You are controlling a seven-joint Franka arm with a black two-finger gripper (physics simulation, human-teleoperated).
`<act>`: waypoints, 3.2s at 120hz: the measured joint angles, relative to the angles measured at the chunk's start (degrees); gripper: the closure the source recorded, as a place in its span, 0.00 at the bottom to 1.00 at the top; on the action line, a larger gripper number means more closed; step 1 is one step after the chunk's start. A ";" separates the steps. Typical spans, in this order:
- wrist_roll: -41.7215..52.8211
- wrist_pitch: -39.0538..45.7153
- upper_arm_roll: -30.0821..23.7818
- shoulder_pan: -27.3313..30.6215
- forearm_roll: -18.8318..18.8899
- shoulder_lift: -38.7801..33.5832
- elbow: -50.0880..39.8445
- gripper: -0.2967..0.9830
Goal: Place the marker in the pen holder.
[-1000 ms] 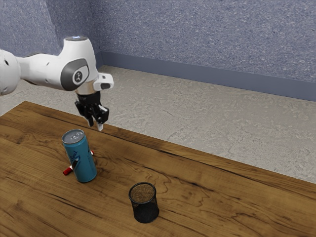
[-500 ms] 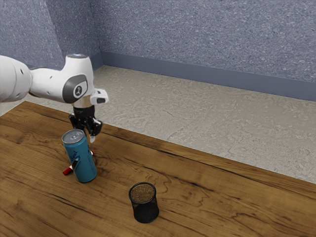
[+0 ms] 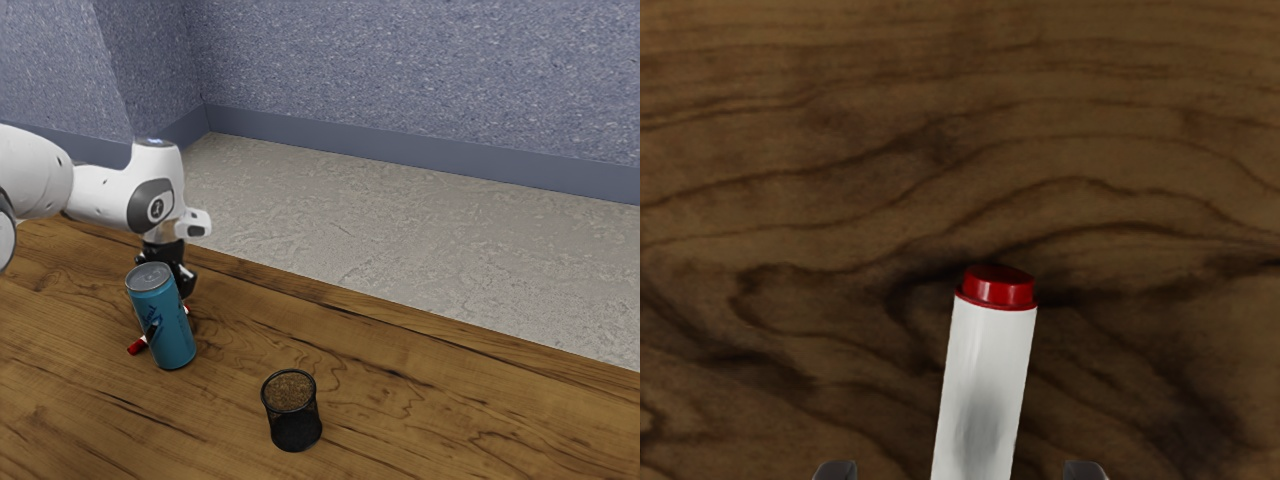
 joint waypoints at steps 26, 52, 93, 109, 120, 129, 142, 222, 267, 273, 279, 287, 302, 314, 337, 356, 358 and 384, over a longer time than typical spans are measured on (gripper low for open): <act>1.99 0.91 -0.08 0.21 -0.11 1.74 0.07 0.60; 3.39 1.75 -0.09 0.22 -0.27 2.77 0.09 0.61; 4.51 2.21 -0.09 0.64 0.01 3.52 0.41 0.79; 4.58 2.25 -0.09 0.47 0.48 -0.59 0.82 0.82; 4.73 1.20 -0.09 0.50 0.69 -7.97 0.87 0.84; 4.80 -0.60 -0.09 0.65 0.99 -15.33 0.86 0.84; 4.90 -4.31 -0.17 0.12 1.29 -24.72 0.83 0.85; 4.50 -14.78 -3.68 -17.43 0.59 -36.80 -13.62 0.83; 2.15 -15.20 -6.06 -24.32 -3.39 -35.98 -16.53 0.83; 1.80 -15.17 -6.07 -25.73 -3.91 -35.15 -15.90 0.83; 1.47 -15.13 -6.10 -26.63 -4.22 -33.03 -13.85 0.83; 1.09 -15.10 -6.07 -27.50 -4.42 -30.11 -10.56 0.83; 0.46 -15.08 -6.03 -28.29 -4.53 -26.42 -7.16 0.83; 0.01 -15.05 -6.15 -28.95 -4.67 -24.17 -6.71 0.83; -0.90 -14.93 -6.12 -31.03 -5.97 -20.54 -4.62 0.83; -1.47 -14.89 -6.13 -31.92 -7.81 -19.10 -3.21 0.83; -1.52 -14.89 -6.12 -32.06 -7.98 -19.08 -2.93 0.83; -1.85 -14.87 -6.13 -31.76 -8.84 -14.02 3.49 0.83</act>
